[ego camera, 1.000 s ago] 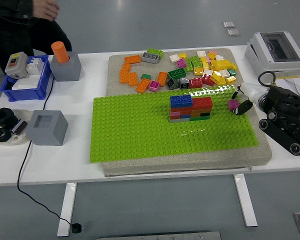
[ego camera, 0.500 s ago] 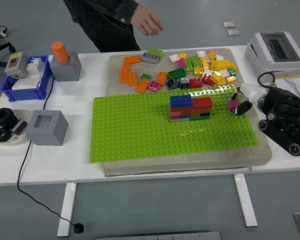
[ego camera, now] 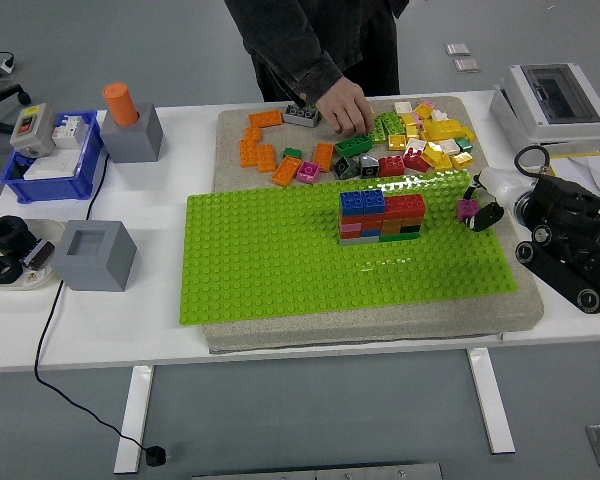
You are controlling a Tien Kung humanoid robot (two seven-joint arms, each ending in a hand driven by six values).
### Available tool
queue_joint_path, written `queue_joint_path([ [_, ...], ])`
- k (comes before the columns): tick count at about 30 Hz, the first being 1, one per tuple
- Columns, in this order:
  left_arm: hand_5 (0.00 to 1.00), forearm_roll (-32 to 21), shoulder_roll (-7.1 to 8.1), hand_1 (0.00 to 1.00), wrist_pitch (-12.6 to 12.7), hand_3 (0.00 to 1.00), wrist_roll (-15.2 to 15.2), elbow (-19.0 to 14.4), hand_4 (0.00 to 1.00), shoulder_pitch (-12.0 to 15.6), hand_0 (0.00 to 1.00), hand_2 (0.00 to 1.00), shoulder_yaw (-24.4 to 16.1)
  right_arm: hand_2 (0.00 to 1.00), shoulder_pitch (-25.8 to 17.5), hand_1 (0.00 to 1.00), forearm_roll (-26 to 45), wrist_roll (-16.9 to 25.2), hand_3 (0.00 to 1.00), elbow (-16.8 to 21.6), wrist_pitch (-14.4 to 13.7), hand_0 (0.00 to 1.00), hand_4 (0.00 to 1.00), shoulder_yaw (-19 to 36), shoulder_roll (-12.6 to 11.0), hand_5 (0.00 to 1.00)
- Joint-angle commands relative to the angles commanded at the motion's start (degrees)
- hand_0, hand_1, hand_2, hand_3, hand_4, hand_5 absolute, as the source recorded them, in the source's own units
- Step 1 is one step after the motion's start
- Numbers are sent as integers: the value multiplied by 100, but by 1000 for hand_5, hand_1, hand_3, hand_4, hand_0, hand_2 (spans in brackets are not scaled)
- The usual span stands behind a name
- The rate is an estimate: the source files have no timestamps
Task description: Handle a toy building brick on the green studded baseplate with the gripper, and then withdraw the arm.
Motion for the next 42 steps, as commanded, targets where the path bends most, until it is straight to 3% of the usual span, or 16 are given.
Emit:
queue_joint_path([
  [8,228,2,-5,587,1,581,4,0,615,19,630,551,-18,874,-30,855,-192,-69,564,526,-13,895,597,191,-202,98],
  [18,223,-5,-19,587,4,580,7,0,620,66,630,550,-32,873,-307,858,-671,-451,552,1729,169,896,588,593,-626,101],
  [26,223,27,-5,587,1,579,6,0,622,58,630,550,-43,877,-362,860,-698,-535,547,2582,175,897,580,604,-558,96],
  [34,223,34,4,587,0,580,12,0,622,47,629,550,-41,878,-342,860,-647,-519,548,2608,154,897,580,523,-230,96],
  [42,220,29,8,587,1,580,11,0,622,43,630,550,-37,878,-373,860,-640,-534,548,2520,165,898,580,485,-104,96],
])
